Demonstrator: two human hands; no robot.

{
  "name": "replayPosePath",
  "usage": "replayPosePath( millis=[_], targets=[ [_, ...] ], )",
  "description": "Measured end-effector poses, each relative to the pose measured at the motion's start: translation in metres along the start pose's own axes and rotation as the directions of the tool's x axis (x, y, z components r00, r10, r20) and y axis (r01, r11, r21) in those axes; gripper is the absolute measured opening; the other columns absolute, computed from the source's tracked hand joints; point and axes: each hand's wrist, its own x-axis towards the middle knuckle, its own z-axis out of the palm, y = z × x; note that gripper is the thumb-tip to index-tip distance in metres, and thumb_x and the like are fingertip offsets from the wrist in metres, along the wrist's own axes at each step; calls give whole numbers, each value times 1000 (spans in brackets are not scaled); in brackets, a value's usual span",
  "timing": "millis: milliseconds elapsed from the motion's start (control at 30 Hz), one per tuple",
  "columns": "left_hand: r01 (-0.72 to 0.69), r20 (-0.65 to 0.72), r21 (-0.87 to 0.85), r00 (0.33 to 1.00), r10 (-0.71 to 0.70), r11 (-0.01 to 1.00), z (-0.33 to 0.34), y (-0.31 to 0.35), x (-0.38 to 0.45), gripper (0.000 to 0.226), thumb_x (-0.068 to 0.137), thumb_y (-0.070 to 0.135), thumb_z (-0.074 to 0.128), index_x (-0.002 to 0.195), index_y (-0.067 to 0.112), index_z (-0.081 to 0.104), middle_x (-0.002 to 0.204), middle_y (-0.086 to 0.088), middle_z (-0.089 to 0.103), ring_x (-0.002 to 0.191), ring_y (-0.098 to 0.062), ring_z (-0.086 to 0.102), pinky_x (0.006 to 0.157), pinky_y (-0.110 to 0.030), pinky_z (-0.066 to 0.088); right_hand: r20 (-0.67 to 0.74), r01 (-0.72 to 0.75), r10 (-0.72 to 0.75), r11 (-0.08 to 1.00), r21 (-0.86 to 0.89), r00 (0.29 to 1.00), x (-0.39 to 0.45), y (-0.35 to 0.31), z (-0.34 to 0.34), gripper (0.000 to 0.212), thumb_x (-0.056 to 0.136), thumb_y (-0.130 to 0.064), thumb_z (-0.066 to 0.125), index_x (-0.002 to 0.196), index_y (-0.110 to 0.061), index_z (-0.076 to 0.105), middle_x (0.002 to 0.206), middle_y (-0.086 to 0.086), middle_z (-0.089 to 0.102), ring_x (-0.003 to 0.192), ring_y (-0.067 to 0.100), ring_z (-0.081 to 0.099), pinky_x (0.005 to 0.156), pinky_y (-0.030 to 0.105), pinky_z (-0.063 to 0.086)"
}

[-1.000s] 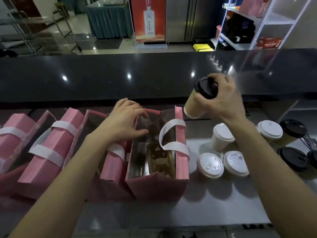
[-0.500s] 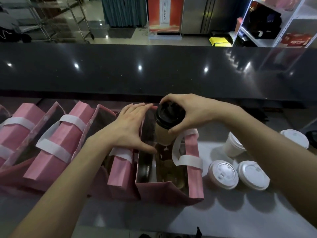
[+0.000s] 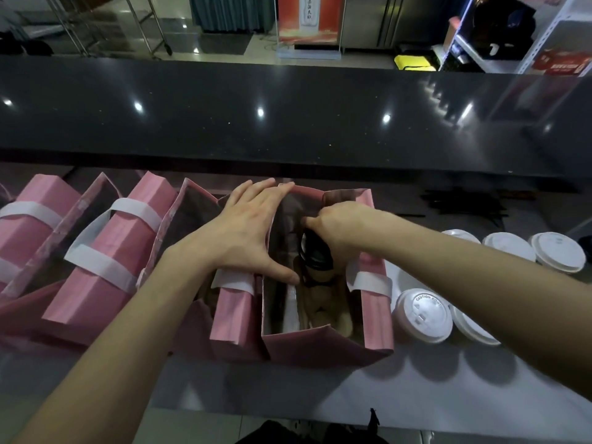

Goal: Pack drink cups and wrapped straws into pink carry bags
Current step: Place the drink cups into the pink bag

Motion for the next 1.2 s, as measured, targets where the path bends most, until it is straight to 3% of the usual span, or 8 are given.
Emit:
replayPosePath(
  millis=[100, 300, 467, 600, 733, 867, 1033, 1200],
  targets=[
    [0, 2, 11, 1000, 0, 1000, -1, 2, 0, 157, 58, 92, 79, 174, 23, -2, 181, 1, 9, 167, -13, -10, 134, -38, -14, -27, -8, 8, 1000, 6, 1000, 5, -1, 12, 93, 73, -51, 93, 150, -21, 50, 93, -4, 50, 85, 21, 58, 69, 34, 49],
    [-2, 12, 14, 1000, 1, 1000, 0, 4, 1, 156, 60, 92, 79, 174, 25, -3, 182, 2, 8, 167, -12, -12, 134, -40, -15, -10, -104, 106, 986, 128, 994, 5, 3, 12, 90, 64, -62, 93, 137, -21, 59, 107, -1, 63, 90, 20, 66, 73, 35, 60],
    [-1, 20, 35, 1000, 0, 999, 0, 4, 2, 154, 61, 92, 78, 174, 25, -1, 181, 3, 11, 168, -13, -10, 136, -47, -8, -52, -89, 100, 980, 177, 994, 0, 6, 6, 97, 67, -67, 92, 143, -19, 55, 114, 2, 66, 92, 22, 64, 67, 31, 49],
    [-2, 8, 44, 1000, 2, 999, 1, 2, 1, 153, 60, 93, 78, 174, 26, 1, 181, 4, 13, 168, -14, -8, 136, -45, -9, -46, -74, 82, 985, 157, 996, -3, 3, 3, 98, 70, -63, 93, 147, -18, 52, 121, 4, 67, 98, 22, 66, 69, 30, 50],
    [-4, 6, 28, 1000, 4, 1000, 2, 0, 1, 152, 60, 95, 75, 174, 28, -1, 182, 2, 10, 167, -12, -10, 131, -34, -18, -65, -65, 76, 985, 159, 995, -1, -1, 6, 103, 70, -58, 96, 151, -18, 48, 119, 4, 68, 98, 22, 67, 69, 30, 53],
    [4, 0, 32, 1000, -4, 999, 1, 0, 1, 151, 62, 91, 79, 174, 27, 1, 182, 2, 12, 167, -13, -9, 133, -38, -15, -48, -57, 64, 990, 132, 997, 4, -6, 14, 117, 69, -54, 97, 162, -18, 36, 124, 6, 66, 105, 26, 68, 74, 34, 53],
    [14, 8, 27, 1000, -14, 1000, -1, 1, 0, 149, 63, 86, 82, 175, 26, 3, 182, 2, 11, 167, -13, -9, 134, -39, -13, -48, -67, 76, 984, 168, 996, 6, -1, 9, 102, 69, -55, 96, 152, -20, 48, 111, 1, 64, 93, 21, 65, 67, 30, 52],
    [16, 20, 24, 1000, -17, 1000, -2, 1, 2, 149, 64, 86, 82, 174, 28, 1, 182, 2, 9, 168, -14, -11, 135, -41, -13, -7, -79, 81, 987, 141, 997, 8, 0, 4, 93, 73, -54, 95, 149, -20, 52, 113, 2, 66, 94, 21, 68, 79, 35, 64]
  ],
)
